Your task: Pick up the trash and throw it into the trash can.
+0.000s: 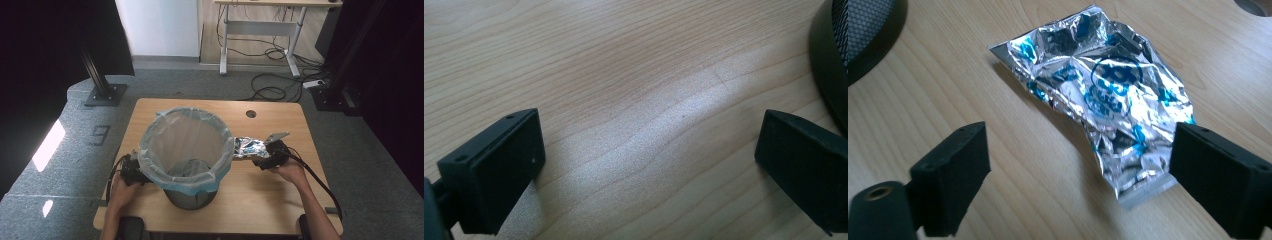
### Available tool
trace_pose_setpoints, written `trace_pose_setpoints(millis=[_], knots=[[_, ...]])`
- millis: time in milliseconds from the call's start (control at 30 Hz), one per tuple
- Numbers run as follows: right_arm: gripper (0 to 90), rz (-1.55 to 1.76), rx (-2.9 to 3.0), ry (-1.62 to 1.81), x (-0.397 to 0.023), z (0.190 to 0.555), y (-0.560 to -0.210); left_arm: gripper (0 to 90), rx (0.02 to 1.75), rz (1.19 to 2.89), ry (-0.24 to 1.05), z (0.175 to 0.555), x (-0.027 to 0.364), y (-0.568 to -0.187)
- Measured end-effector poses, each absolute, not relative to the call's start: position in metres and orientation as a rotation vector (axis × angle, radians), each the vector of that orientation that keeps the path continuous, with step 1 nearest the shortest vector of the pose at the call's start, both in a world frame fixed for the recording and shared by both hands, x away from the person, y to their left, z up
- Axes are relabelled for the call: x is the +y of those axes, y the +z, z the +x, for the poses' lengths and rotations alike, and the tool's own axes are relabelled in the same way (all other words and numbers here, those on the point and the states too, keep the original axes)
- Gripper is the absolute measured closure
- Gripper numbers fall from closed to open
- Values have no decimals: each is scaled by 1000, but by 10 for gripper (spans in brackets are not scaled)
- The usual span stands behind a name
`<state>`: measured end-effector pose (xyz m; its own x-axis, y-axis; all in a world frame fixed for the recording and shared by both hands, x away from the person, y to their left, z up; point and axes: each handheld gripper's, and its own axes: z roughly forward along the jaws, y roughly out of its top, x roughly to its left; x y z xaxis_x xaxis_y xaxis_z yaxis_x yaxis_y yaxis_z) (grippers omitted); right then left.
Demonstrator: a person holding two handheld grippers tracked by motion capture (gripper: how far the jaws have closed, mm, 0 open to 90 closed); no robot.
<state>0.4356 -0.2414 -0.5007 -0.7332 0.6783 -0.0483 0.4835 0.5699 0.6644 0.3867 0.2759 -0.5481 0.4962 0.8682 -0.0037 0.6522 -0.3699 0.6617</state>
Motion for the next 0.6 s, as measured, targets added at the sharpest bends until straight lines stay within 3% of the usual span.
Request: trace_pose_setpoints(millis=[233,267,400,600], knots=[[181,976,2529,902,-226,452,-508,0,1244,2139,466,387,276,-548],[232,989,2524,921,-223,457,-512,0,1244,2139,466,387,276,-548],[285,1007,2540,886,-220,465,-518,0,1244,2139,466,387,276,-548],[471,970,2589,849,-213,473,-526,0,1244,2139,466,387,276,-548]])
